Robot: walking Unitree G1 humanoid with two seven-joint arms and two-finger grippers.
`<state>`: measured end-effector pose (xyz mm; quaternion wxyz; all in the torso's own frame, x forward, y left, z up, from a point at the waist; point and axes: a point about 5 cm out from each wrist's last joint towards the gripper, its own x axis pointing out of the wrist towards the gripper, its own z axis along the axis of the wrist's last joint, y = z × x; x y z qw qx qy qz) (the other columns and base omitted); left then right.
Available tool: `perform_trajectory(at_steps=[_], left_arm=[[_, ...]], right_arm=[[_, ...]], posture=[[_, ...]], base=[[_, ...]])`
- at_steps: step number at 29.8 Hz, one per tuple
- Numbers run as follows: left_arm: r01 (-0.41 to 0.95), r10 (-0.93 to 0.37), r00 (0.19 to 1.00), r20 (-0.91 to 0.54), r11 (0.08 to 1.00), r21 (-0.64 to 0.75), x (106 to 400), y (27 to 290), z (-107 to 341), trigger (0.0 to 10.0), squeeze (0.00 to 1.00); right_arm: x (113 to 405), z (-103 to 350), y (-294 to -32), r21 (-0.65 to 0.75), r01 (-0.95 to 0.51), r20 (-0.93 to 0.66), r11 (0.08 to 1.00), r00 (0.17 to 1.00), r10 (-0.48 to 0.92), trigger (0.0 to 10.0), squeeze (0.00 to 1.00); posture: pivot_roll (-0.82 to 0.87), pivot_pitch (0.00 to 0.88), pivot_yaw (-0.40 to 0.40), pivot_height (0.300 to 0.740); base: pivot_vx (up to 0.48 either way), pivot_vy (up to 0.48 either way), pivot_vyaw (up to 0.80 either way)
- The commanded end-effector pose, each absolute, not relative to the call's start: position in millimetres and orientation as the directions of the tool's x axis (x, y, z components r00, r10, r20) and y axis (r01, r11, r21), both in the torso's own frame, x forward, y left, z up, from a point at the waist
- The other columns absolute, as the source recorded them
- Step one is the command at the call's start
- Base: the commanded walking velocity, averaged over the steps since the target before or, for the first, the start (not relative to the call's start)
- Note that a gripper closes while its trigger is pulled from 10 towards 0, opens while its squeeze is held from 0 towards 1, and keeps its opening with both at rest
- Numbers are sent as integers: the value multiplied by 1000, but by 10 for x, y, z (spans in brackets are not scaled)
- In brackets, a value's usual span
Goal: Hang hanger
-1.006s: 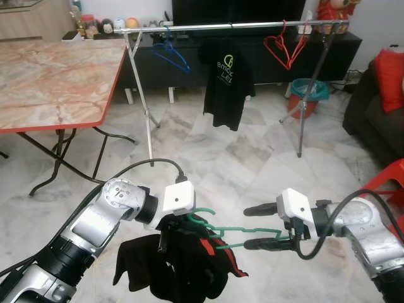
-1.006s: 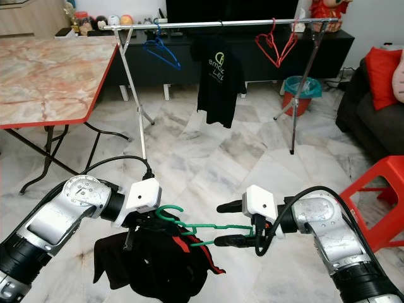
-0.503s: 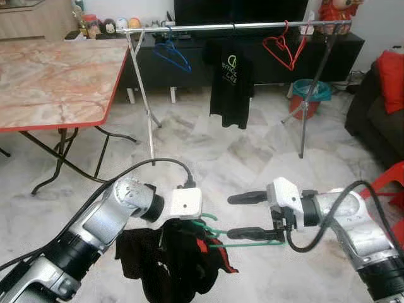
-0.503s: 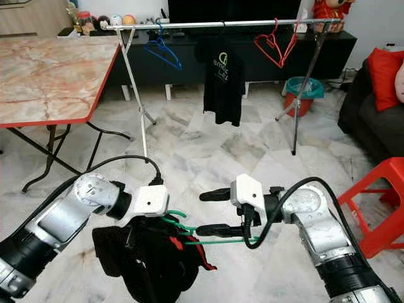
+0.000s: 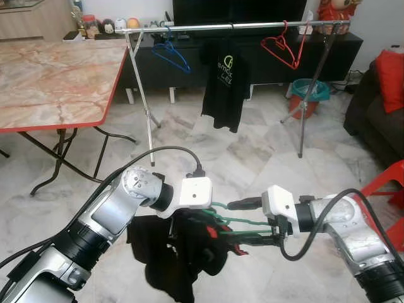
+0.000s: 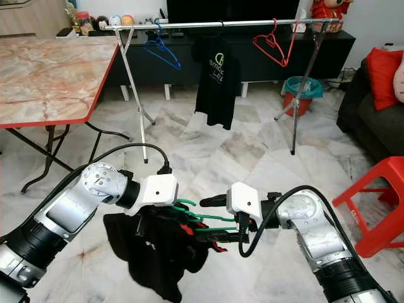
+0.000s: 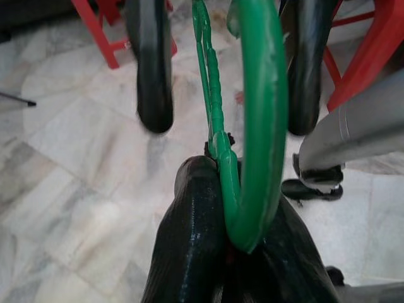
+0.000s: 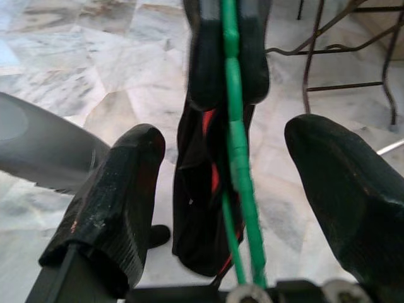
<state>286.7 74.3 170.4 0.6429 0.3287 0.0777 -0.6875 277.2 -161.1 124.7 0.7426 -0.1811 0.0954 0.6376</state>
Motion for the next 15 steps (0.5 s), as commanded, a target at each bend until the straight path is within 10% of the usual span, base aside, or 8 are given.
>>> perform_trajectory(at_steps=[1, 15], left_arm=[[922, -858, 48, -511, -159, 353, 2872, 720, 1856, 10000, 0], [904, -900, 89, -428, -108, 415, 2902, 615, 2024, 10000, 0]], right_arm=[[2809, 1308, -1603, -184, -974, -353, 129, 188, 916, 10000, 0], [2867, 1208, -1582, -228, -955, -345, 190, 262, 901, 10000, 0]], posture=[[5, 0, 27, 740], [16, 0, 13, 740]], base=[[0, 0, 0], [0, 0, 0]])
